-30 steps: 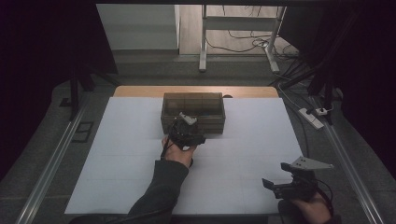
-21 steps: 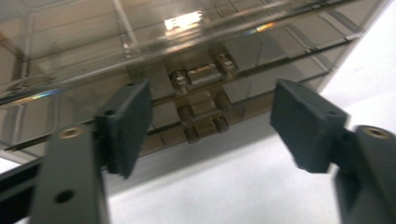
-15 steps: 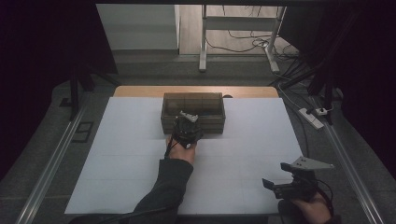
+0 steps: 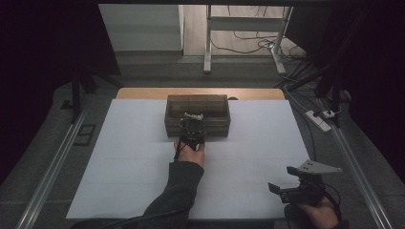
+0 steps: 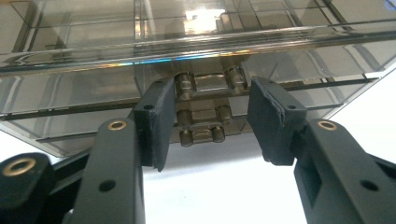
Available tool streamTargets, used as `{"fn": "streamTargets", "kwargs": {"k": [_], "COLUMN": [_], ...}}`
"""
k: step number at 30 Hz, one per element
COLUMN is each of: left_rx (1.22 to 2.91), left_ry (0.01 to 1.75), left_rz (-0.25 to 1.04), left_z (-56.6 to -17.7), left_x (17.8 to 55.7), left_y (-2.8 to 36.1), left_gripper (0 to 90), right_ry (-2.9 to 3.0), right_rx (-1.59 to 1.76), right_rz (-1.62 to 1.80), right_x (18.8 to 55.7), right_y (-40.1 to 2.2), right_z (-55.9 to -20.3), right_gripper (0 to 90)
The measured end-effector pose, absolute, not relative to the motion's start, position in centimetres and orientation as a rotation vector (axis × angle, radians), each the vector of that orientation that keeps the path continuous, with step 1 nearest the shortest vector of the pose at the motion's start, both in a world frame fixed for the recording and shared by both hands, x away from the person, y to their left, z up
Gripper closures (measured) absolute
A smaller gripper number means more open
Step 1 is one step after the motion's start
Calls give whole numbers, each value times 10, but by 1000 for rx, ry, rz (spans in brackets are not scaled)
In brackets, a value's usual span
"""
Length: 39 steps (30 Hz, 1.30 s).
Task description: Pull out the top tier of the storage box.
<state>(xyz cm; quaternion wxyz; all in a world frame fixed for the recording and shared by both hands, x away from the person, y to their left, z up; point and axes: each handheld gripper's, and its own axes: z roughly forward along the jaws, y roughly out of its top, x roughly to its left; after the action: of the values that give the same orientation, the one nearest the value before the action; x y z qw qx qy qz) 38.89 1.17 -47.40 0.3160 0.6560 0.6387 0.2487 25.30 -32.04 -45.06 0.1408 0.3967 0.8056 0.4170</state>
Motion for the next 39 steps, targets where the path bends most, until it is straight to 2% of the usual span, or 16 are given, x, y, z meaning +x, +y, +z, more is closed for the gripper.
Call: {"fn": "streamTargets", "kwargs": {"k": [10,17,30,39], "left_rx": [1748,1797,1727,1722], "left_ry": [1705,1683,1687,1703], "left_rz": [726,754,660,676], "left_z": [-474,-475,-476,-477], "left_x": [388,388,389,389], "left_y": [5,5,12,12], "left_gripper": [559,561,551,562], "right_ry": [2328,2326,2329,2329], "right_rx": [1140,1144,1147,1144], "right_rz": [1205,1209,1212,1210], "right_x": [253,253,253,253], "right_y": [-320,-321,-321,-321], "right_z": [-451,-451,-451,-451], "right_gripper": [25,25,25,26]}}
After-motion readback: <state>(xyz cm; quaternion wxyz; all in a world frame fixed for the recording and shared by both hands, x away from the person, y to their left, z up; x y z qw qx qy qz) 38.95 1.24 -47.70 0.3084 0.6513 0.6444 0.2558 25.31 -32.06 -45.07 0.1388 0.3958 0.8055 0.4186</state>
